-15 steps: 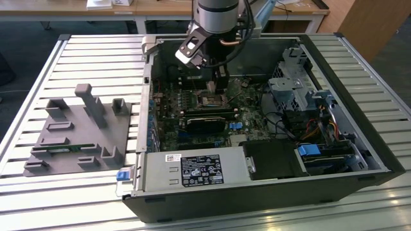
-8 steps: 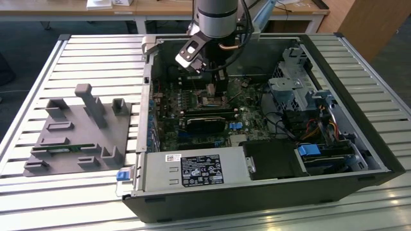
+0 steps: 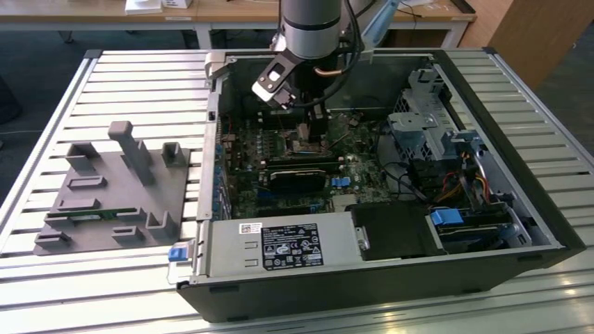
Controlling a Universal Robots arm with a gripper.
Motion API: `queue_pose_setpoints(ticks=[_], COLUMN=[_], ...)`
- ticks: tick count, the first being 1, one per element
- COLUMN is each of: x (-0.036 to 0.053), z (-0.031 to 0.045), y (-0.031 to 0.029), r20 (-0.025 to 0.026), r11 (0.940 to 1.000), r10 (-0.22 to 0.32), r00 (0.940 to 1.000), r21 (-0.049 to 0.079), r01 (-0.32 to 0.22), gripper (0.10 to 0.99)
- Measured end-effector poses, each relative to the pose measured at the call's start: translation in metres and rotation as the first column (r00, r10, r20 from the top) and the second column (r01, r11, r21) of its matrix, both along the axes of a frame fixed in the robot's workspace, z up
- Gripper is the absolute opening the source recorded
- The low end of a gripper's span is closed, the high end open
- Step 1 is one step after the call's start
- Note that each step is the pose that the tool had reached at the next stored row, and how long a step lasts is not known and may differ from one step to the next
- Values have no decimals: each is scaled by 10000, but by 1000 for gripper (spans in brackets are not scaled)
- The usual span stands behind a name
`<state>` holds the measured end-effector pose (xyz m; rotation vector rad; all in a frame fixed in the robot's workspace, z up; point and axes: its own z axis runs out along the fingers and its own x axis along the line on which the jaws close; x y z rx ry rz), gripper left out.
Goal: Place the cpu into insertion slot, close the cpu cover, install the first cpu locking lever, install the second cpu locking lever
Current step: 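Place the cpu into insertion slot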
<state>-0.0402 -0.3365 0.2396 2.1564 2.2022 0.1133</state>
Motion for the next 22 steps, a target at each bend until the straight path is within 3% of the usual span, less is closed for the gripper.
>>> queue_pose_setpoints(ticks=[13,20,22], x=[-9,-19,-47], z=[-177,-241,-278], y=[18,51,84], r20=[-1,-1,0], r11=[10000,10000,10000], r10=[0,-4,-29], r00=[10000,10000,10000], r21=[-25,-19,-19], r01=[0,4,29], gripper=[525,525,525])
